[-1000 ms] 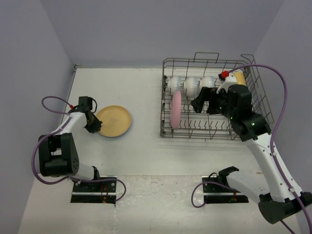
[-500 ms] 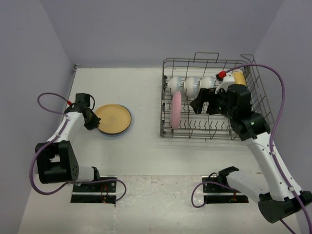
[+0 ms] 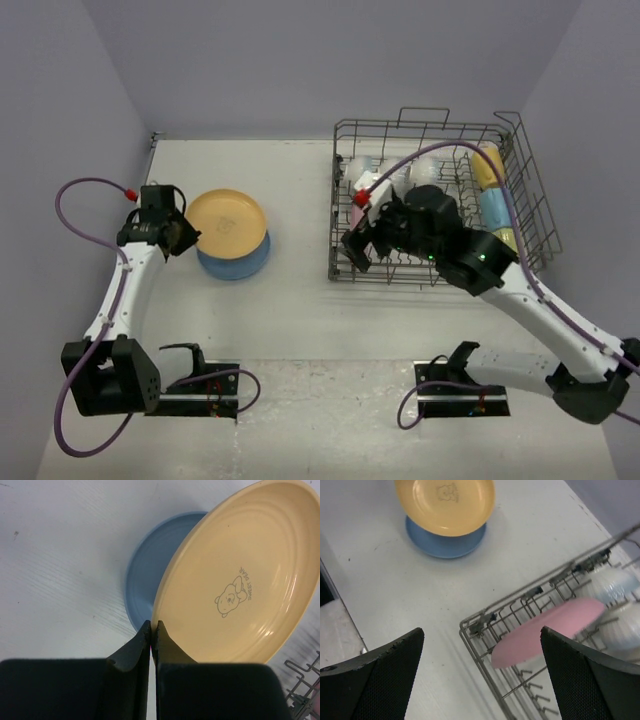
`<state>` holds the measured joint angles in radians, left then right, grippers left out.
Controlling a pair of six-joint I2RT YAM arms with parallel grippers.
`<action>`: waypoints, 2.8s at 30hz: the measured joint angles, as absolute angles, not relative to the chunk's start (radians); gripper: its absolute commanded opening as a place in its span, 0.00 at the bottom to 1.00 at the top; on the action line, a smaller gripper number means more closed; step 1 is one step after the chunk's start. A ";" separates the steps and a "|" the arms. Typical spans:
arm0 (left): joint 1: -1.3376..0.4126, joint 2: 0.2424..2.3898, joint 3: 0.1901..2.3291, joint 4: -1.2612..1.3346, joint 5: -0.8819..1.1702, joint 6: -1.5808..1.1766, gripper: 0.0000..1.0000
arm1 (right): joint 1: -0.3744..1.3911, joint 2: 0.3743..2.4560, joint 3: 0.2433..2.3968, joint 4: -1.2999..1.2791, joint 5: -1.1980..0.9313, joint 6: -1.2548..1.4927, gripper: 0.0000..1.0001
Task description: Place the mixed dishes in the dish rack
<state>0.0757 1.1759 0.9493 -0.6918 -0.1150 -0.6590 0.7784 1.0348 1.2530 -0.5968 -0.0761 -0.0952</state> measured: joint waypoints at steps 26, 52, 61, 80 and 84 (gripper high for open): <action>0.063 1.163 1.064 -0.920 0.055 -0.605 0.00 | 1.137 1.892 1.431 -0.147 -0.014 -0.849 0.95; 0.059 1.062 1.259 -0.959 0.101 -0.564 1.00 | 1.153 1.934 1.490 -0.027 0.123 -0.745 0.00; 0.059 0.900 1.310 -0.879 0.096 -0.566 1.00 | 0.996 1.701 1.599 -0.184 0.087 -0.334 0.00; 0.059 0.959 1.007 -0.747 0.056 -0.609 1.00 | 0.057 1.079 1.288 -0.441 -0.617 0.384 0.00; 0.059 0.994 0.967 -0.711 0.052 -0.614 1.00 | 0.014 1.080 1.168 -0.502 -0.684 0.406 0.00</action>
